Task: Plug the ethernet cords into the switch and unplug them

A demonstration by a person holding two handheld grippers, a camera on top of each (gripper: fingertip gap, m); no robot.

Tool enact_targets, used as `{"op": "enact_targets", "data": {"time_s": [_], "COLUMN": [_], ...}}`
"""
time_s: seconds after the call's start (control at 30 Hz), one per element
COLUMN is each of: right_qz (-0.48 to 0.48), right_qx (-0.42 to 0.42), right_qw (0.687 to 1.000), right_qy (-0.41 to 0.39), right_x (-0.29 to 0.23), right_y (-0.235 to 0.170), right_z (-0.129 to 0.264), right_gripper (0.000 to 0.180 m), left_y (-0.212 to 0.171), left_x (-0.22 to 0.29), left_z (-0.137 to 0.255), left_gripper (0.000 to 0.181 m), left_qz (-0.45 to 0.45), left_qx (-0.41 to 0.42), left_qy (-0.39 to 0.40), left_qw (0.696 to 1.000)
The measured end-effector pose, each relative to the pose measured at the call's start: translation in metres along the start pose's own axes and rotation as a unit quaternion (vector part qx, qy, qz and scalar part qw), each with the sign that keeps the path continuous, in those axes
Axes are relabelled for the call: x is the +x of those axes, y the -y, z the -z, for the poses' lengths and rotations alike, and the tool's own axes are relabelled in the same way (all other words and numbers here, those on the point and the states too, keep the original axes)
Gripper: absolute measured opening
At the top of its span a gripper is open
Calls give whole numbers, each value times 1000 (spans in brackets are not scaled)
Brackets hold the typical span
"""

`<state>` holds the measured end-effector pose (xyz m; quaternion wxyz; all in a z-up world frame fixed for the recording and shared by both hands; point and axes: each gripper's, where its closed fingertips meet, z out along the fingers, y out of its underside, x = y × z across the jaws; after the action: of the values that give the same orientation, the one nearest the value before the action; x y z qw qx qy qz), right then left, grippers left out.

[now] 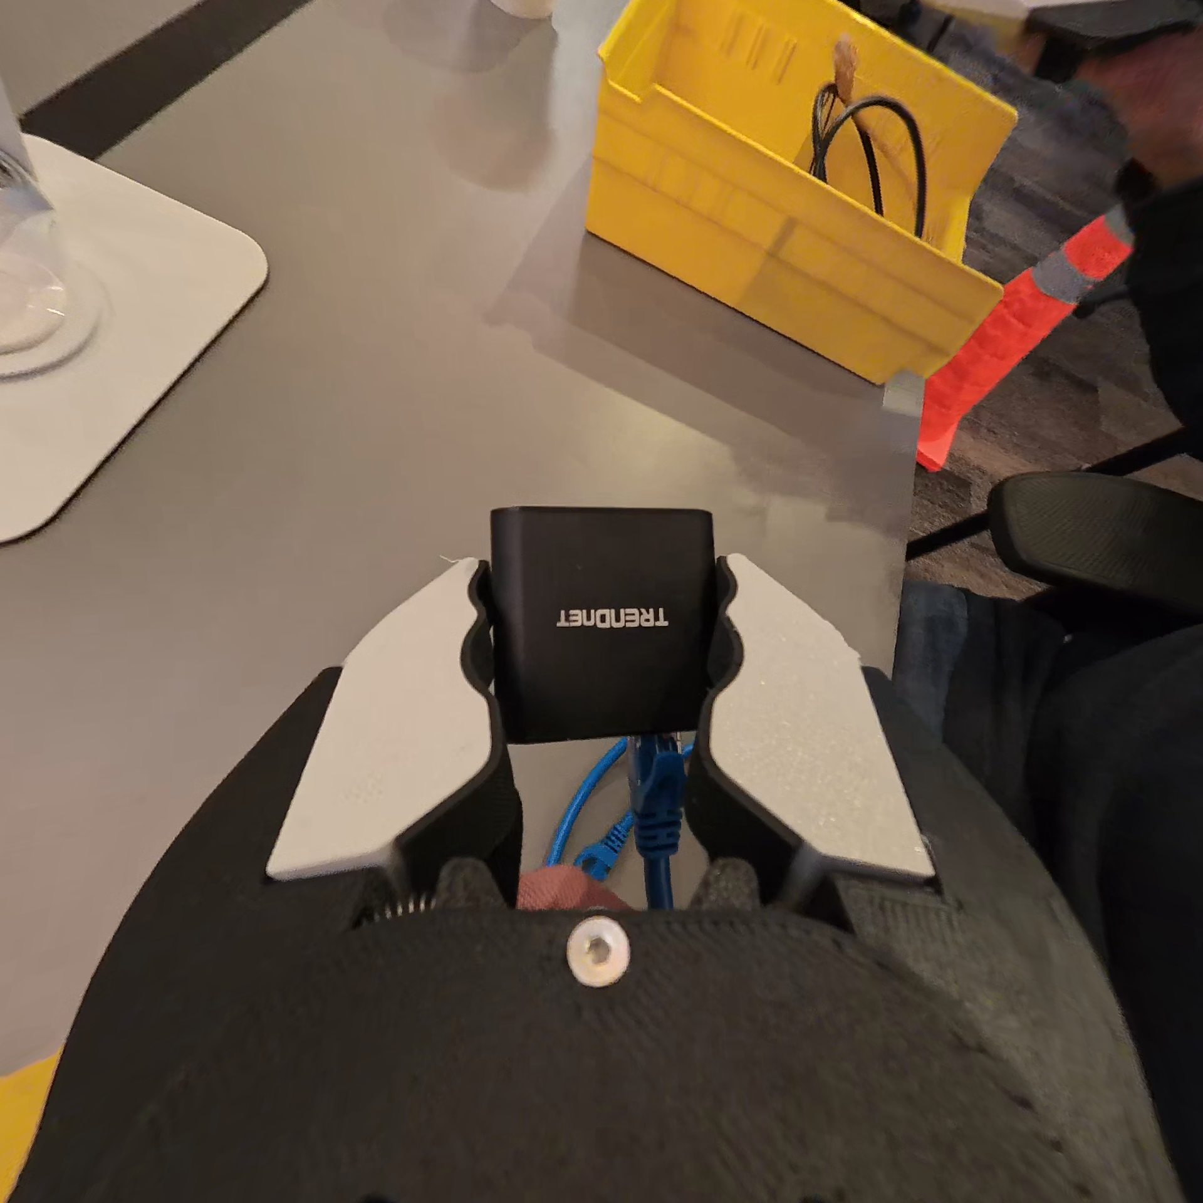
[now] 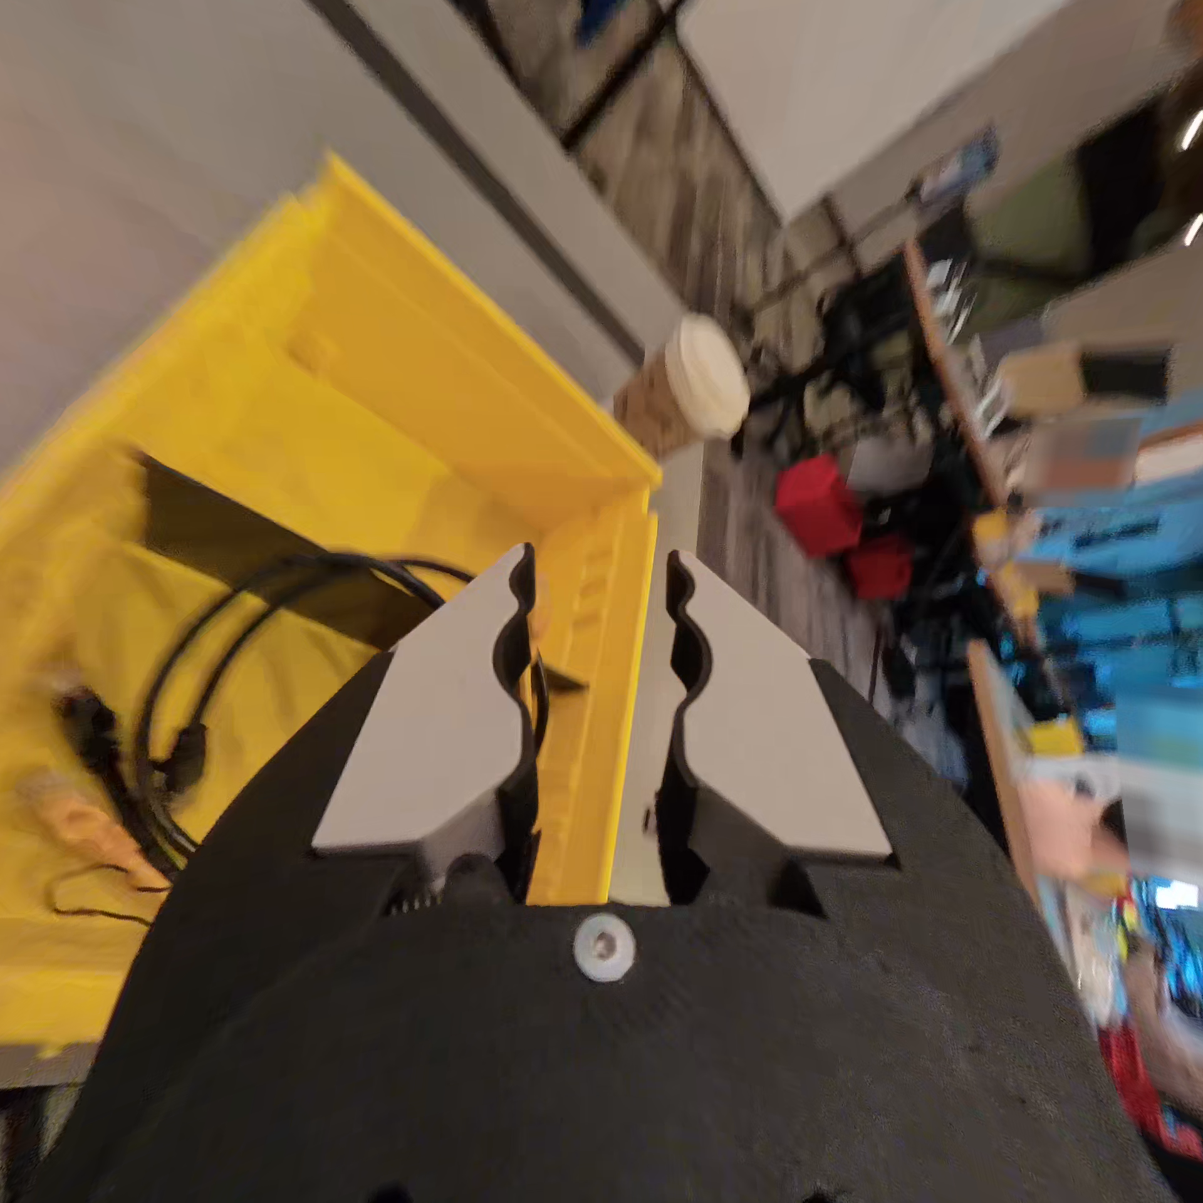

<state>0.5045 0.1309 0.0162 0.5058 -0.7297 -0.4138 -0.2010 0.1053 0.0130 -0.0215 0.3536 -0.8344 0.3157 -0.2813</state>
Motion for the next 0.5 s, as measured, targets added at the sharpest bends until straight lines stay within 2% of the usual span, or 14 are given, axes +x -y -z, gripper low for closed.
{"op": "enact_targets", "data": {"time_s": [0.07, 0.17, 0.3, 0.33, 0.4, 0.5], "right_qz": [-9, -67, -167, -194, -224, -265], "right_qx": [74, 186, 251, 258, 240, 219], "right_qw": [996, 959, 843, 816, 780, 693], "right_qy": [44, 204, 446, 480, 533, 634], "right_x": [-20, -85, -184, -199, -228, -258], "right_y": [54, 143, 236, 253, 274, 296], "right_z": [22, 55, 84, 84, 73, 78], "right_gripper": [37, 33, 38, 34, 37, 40], "left_y": [7, 20, 36, 38, 41, 41], "left_x": [-3, -4, 3, 5, 12, 23], "left_z": [2, 4, 3, 2, 1, 1], "left_gripper": [64, 64, 64, 64, 64, 64], "left_qz": [-5, -29, -83, -99, -128, -182], "left_qx": [19, 44, 61, 61, 55, 41], "left_qy": [13, 42, 90, 102, 115, 135], "left_qw": [1000, 998, 991, 988, 984, 973]}}
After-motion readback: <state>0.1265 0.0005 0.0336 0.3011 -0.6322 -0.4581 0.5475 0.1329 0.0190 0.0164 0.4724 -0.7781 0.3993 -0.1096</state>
